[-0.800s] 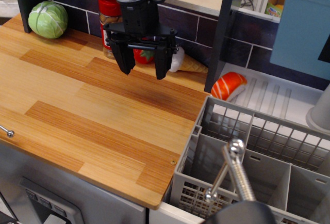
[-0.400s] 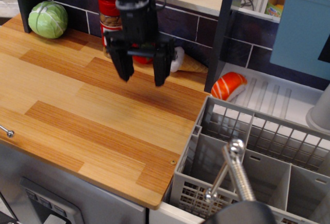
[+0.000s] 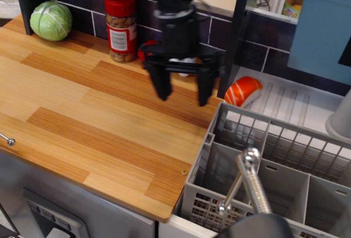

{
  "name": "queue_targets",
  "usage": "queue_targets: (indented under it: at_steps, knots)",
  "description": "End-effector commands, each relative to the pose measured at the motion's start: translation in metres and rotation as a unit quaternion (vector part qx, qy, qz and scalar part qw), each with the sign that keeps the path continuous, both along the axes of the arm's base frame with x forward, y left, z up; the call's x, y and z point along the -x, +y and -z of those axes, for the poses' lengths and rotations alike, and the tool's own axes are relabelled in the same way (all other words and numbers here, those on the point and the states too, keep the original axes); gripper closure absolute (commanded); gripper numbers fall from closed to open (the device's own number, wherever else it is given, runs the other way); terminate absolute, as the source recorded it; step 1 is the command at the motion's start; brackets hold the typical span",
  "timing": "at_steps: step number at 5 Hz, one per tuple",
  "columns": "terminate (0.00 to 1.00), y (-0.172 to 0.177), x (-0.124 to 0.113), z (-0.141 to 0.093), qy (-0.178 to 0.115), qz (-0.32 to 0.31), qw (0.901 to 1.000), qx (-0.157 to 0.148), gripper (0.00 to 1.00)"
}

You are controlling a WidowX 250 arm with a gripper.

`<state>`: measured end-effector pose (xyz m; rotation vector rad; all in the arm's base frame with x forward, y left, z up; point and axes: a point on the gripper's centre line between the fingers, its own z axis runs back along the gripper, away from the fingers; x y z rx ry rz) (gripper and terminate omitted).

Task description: Move drying rack out of sink

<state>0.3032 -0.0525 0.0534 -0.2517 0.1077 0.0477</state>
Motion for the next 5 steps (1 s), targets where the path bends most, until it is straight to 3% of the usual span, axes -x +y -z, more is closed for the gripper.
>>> queue_targets:
  at_steps: [1, 3, 5]
  knots:
    - [0.00, -0.058, -0.013, -0.031, -0.051, 0.013, 0.9983, 0.022, 0.00]
    - [0.00, -0.103, -0.007, -0.011, -0.069, -0.019, 0.9974, 0.013, 0.00]
    - [0.00, -0.117, -0.007, 0.023, -0.048, -0.013, 0.9986, -0.018, 0.00]
